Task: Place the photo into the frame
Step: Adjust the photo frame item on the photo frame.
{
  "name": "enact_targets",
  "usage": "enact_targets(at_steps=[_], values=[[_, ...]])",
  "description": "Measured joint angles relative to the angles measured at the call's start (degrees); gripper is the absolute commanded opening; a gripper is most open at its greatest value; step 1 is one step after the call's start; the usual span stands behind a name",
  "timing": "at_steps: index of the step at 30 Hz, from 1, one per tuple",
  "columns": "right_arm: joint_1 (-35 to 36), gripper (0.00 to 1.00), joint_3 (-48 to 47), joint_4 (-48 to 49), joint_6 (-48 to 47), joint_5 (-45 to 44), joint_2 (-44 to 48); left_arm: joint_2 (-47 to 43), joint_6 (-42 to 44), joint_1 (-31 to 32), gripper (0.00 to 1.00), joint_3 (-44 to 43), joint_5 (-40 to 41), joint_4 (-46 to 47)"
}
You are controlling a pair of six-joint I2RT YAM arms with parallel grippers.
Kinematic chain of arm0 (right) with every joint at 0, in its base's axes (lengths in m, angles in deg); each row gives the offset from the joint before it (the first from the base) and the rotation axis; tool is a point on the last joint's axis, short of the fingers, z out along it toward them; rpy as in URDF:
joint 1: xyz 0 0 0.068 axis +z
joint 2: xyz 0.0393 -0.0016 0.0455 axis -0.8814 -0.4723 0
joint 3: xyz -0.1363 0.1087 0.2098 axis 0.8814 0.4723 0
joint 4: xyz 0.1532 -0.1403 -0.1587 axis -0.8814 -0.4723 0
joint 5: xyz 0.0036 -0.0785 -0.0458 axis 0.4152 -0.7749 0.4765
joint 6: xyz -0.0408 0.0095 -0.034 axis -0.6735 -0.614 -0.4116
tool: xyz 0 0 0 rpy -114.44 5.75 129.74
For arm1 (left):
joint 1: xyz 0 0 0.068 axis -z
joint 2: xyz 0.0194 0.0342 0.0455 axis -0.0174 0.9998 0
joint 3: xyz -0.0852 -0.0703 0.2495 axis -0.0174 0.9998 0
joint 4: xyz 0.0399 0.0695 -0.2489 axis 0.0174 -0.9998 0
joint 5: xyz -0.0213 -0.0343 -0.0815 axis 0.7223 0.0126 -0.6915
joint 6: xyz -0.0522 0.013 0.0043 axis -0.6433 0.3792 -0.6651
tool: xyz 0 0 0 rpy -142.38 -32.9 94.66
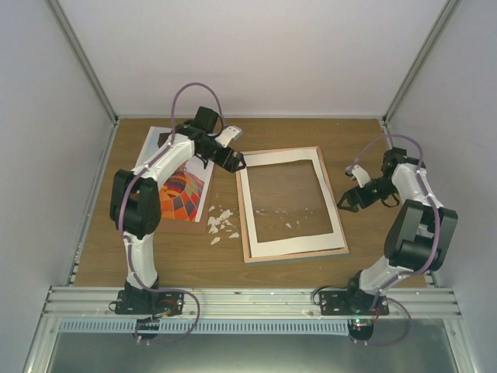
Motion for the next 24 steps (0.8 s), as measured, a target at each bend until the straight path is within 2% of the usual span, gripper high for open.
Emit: enact_targets(at_steps=[3,5,6,8,10,15,24], values=[[-2.03,0.61,-0.70,1.31,-0.68,-0.63,-0.81,-4.96,0.31,-1.88,0.86,5.66,0.42,2.38],[-3.41,0.54,-0.96,2.40,-1.14,-1.55,-1.84,-6.82,0.57,-3.21,0.73,9.31,0.59,3.54],[-3.93,0.50,-1.01,3.02,-1.36,-2.05,-2.36,-7.19,0.98,-3.87,0.63,11.08,0.61,4.33],[-4.74,0.45,-0.98,4.46,-1.20,-3.56,-3.78,-7.21,0.81,-4.55,0.49,14.19,0.55,5.40],[-5.03,0.43,-0.57,6.54,-1.20,-5.42,-4.81,-6.99,0.85,-4.57,0.40,17.42,0.42,5.99],[-5.03,0.40,1.84,10.34,-0.87,-8.20,-5.60,-5.95,0.85,-4.15,0.36,22.03,-0.09,7.74],[-2.45,0.38,5.51,13.35,0.11,-6.60,-10.60,-0.61,0.66,-3.43,0.29,20.87,-1.09,11.02]])
